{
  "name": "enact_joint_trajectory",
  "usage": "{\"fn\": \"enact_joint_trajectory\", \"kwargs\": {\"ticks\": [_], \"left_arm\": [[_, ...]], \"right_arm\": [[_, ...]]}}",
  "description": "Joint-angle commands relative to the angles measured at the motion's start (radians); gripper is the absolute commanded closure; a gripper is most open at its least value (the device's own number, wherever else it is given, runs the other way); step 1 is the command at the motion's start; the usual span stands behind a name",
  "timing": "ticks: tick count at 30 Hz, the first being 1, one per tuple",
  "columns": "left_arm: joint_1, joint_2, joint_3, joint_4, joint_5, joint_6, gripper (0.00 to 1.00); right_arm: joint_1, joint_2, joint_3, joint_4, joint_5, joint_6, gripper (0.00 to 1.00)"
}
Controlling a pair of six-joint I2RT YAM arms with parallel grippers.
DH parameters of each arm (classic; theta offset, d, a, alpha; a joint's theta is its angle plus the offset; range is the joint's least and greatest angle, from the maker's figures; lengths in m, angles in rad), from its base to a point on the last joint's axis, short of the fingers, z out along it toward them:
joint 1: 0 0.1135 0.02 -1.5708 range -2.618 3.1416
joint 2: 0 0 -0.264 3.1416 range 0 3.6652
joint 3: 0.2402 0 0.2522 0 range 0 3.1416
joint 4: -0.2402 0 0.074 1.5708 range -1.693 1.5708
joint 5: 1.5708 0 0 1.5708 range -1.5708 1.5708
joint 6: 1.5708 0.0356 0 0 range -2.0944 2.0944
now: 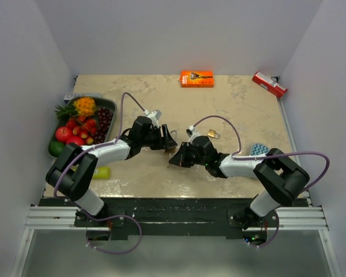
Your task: Unlock with the key
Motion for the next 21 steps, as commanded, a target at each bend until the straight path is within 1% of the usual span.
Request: {"fn": "enact_joint_trajectory", "kwargs": {"ticks": [1,8,14,21], "left_arm": [[0.001,-0.037,0.005,0.07,0.044,-0.015,1.0],[0.003,-0.035,0.0,0.085,0.067,-0.024,1.0],[0.001,-0.051,-0.038,0.116,0.073,-0.037,1.0],[0.0,-0.072,-0.116,0.197,0.073,-0.113,1.0]], "right_arm": [[-0.019,-0.01,-0.005,0.06,0.014,0.004,1.0],[-0.04,-0.024,-0.011,0.078,0.014,-0.017,1.0],[-0.063,-0.036,0.0,0.113,0.014,-0.037,1.0],[-0.063,-0.024,0.024,0.12,0.04,-0.085,1.0]]}}
